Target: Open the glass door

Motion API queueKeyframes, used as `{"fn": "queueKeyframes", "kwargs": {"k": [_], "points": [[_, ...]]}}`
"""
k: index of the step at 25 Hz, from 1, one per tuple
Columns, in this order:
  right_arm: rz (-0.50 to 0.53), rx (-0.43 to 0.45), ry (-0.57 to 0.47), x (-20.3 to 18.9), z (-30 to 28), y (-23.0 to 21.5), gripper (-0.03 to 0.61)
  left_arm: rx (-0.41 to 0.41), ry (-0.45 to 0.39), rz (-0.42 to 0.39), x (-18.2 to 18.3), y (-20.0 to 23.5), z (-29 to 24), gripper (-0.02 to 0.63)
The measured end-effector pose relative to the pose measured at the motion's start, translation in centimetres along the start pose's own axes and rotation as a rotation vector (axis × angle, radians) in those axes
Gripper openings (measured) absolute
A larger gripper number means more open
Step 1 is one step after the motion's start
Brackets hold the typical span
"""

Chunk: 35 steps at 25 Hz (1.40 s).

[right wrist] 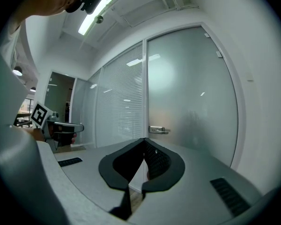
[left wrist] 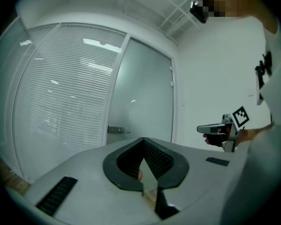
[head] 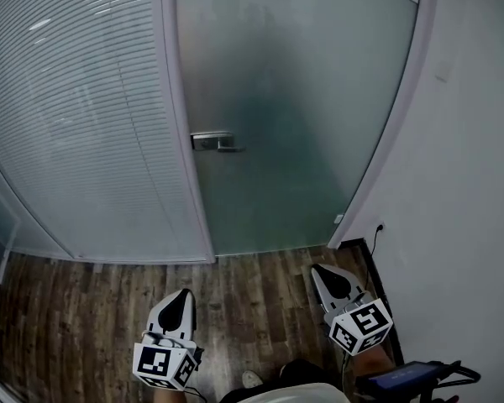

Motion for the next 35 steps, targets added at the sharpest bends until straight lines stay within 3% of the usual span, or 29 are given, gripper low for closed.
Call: {"fn": "queueKeyframes", "kwargs": {"k": [3, 13, 22, 28, 35], "points": [[0.005, 0.002, 0.013, -0.5, -0.9, -0.3, 0.0, 0.0, 0.025, -0.056, -0.7, 0.9, -0.8, 0.0], [-0.031, -0.009, -0.014, -2.6, -7.7, -4.2, 0.0, 0.0, 0.029, -0.053, -2.0, 3.8, -6.3, 0.0], [-0.074, 0.048, -0.026, -4.2, -17.4, -13.3, 0.0, 0.028, 0.032, -0.069, -3.1, 5.0, -18.0, 0.0], [-0.11, 0.082, -0.003, -6.9, -24.1, -19.7, 0.0, 0.114, 0.071, -0.06, -5.3, 5.9, -25.9, 0.0], [-0.146, 0.101, -0.05, -5.4, -29.3, -25.0, 0.0, 0.135, 0.069, -0.071, -3.8, 5.8, -32.2, 0.0]]}}
Point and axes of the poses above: the fingertips, and each gripper's own axes: z backward along the fingers, y to its left, x out of its top, the point moved 9 cm from there along z, backward along the fingers, and after that the axes turned 14 degrees about -y, right-handed, at the moved point
